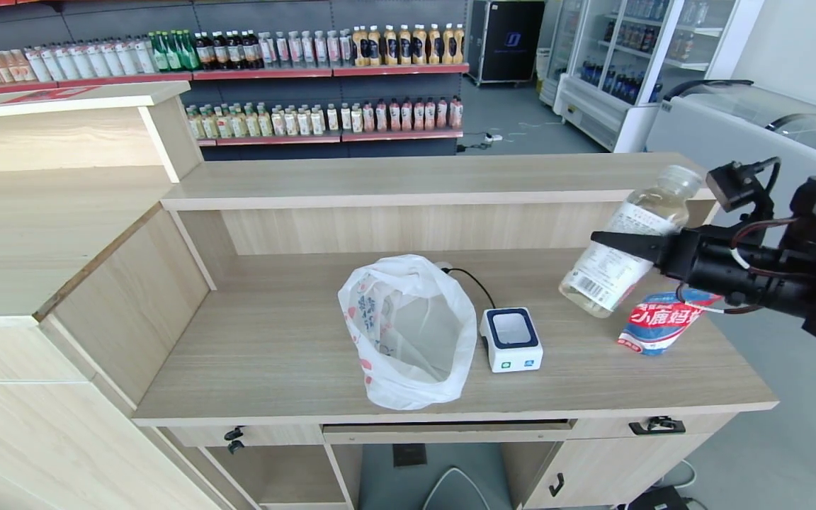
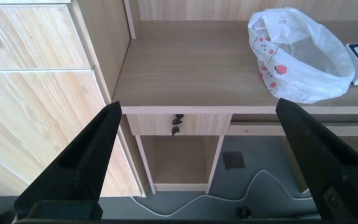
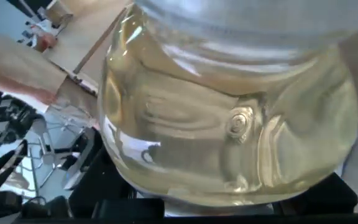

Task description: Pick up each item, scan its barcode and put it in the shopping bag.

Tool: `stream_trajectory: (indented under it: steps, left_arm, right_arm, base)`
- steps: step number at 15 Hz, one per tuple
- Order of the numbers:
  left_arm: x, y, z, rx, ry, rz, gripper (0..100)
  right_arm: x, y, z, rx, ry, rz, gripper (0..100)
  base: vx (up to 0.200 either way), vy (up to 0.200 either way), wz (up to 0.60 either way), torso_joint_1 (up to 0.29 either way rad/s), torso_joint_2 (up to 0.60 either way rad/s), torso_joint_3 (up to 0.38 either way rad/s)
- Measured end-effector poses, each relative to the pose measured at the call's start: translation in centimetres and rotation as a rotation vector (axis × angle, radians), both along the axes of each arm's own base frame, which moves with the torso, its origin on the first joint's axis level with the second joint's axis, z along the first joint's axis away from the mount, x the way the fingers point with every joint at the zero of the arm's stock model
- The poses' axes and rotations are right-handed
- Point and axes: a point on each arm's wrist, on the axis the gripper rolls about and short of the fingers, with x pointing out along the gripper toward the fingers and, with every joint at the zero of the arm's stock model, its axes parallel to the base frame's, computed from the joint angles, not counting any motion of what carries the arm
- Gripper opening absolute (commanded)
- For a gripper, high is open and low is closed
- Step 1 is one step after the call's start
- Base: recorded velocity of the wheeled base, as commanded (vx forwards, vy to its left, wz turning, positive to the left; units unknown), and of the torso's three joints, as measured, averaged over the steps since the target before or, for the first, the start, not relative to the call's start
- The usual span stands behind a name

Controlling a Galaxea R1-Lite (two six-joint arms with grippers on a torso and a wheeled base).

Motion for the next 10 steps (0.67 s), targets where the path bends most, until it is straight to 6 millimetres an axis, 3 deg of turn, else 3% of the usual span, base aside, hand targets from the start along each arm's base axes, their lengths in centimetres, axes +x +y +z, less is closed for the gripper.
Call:
stream_trajectory:
  steps: [4, 10]
  left_arm:
    - [0.0, 0.0, 0.0, -0.001, 0.000, 0.000, 100]
    - [0.0, 0.0, 0.0, 0.000, 0.000, 0.000, 100]
  right_arm:
    - [-6.0, 0.3, 2.9, 0.054, -0.001, 0.265, 0]
    - [-10.4, 1.0, 6.3, 0.110, 0.034, 0.453, 0]
  base:
    - [0.000, 0.000, 0.00, 0.000, 0.00, 0.000]
    - [0.000, 0.000, 0.00, 0.000, 0.00, 0.000]
